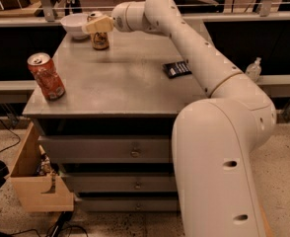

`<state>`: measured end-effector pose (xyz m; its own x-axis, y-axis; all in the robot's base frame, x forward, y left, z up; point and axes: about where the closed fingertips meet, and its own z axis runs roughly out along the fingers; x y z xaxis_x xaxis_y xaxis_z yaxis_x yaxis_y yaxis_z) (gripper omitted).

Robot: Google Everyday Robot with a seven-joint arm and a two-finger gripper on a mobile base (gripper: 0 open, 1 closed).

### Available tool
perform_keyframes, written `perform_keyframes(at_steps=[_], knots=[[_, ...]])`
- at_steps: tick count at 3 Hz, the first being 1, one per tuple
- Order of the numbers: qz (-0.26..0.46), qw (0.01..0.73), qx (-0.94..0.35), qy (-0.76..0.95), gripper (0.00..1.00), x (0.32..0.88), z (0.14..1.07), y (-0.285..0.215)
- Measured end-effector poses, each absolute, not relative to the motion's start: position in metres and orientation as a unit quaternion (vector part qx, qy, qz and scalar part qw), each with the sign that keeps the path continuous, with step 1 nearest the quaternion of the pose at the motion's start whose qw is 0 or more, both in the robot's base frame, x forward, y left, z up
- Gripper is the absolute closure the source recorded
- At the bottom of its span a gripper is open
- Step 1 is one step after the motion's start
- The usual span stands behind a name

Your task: Move orange can near coke can

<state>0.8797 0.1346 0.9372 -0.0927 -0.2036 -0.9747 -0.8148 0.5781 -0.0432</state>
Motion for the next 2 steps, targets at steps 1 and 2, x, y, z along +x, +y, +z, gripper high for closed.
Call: perform_keyframes(at_steps=[1,2], knots=[[0.276,0.563,-0.364,0.689,0.00,0.8806,0.9367,0.1405],[0.276,0.563,-0.364,0.689,0.00,0.8806,0.9367,0.1405]])
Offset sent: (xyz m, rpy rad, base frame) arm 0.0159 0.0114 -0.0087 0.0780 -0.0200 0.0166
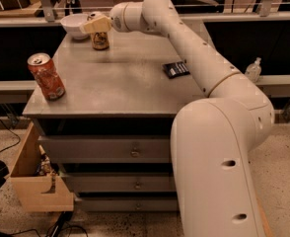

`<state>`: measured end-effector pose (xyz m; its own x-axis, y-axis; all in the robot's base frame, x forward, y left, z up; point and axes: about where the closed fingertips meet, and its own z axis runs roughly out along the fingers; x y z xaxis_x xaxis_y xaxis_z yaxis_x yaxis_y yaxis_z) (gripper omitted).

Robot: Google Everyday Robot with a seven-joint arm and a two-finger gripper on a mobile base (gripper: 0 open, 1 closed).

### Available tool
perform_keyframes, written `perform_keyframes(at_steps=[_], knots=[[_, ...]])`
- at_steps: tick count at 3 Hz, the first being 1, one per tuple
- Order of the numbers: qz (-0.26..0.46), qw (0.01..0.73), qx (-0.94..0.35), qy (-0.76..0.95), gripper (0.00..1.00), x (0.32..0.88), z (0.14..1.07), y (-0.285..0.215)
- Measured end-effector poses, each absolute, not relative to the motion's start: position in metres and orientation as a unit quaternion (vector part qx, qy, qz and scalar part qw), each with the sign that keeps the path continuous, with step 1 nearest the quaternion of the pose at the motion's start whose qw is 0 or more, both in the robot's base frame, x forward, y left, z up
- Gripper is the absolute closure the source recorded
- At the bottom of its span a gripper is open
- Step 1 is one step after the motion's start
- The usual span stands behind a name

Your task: Move orange can near coke can

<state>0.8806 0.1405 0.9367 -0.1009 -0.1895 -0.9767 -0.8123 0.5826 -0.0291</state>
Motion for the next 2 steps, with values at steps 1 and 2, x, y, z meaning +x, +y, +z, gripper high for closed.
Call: perform_keyframes(at_steps=[1,2], knots=[[0.289,0.572,-0.360,0.678,0.11,0.8881,0.9298,0.1475],[0.297,0.580,-0.354,0.670,0.25,0.8934,0.9242,0.1515]])
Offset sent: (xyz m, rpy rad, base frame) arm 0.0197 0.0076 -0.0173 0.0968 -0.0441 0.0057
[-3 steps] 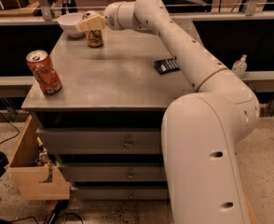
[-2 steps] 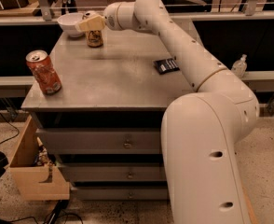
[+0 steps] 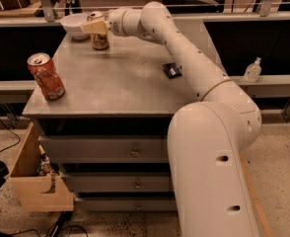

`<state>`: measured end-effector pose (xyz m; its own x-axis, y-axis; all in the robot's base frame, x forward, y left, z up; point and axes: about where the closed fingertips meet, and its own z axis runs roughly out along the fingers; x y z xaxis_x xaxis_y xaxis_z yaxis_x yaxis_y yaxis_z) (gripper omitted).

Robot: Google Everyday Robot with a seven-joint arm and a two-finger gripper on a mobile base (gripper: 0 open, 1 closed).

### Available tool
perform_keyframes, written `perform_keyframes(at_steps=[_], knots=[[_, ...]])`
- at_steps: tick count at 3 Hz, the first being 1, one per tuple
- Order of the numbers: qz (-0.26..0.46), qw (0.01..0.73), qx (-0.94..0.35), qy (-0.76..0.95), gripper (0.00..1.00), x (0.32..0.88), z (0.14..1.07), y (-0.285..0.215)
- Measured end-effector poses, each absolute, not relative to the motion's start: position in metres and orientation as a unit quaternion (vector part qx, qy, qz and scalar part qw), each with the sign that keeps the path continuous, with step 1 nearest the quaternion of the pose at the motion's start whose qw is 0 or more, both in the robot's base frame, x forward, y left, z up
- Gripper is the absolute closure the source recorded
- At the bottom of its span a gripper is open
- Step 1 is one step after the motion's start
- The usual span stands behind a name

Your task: Move orange can near coke can

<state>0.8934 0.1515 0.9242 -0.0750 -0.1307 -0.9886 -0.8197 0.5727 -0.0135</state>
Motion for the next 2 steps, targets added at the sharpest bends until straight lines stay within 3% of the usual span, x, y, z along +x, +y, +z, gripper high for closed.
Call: perform_keyframes(at_steps=[2], knots=[[0.300,0.578,-0.357,0.670,0.72,0.8923,0.9210,0.1585]])
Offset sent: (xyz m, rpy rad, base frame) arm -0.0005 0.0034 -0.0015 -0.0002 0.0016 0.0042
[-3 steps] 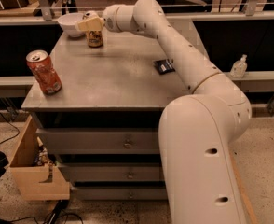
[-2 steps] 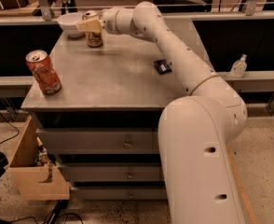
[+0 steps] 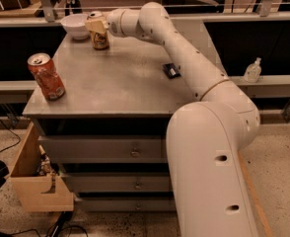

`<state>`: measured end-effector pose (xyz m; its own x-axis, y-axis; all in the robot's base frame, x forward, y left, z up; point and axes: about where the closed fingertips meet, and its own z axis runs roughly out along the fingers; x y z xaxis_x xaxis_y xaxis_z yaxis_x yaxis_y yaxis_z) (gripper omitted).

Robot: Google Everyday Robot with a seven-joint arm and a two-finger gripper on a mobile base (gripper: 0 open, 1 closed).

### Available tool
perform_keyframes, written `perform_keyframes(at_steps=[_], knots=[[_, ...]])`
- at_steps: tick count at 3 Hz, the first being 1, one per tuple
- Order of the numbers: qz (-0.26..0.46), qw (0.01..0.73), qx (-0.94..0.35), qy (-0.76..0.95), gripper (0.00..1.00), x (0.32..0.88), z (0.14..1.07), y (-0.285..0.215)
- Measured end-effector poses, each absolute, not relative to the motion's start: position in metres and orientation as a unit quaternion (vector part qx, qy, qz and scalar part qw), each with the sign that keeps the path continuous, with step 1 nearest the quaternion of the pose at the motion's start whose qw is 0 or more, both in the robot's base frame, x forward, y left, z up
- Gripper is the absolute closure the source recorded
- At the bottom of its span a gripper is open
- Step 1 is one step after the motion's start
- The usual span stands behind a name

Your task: Move orange can near coke can

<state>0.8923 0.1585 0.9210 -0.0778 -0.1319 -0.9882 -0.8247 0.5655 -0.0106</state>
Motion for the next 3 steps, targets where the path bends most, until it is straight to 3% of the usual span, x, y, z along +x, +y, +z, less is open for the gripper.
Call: perform_keyframes(at_steps=[1,3], knots=[[0.301,0.576,-0.358,0.670,0.96,0.892,0.919,0.162],[0.315,0.564,-0.361,0.673,1.00,0.895,0.907,0.172]])
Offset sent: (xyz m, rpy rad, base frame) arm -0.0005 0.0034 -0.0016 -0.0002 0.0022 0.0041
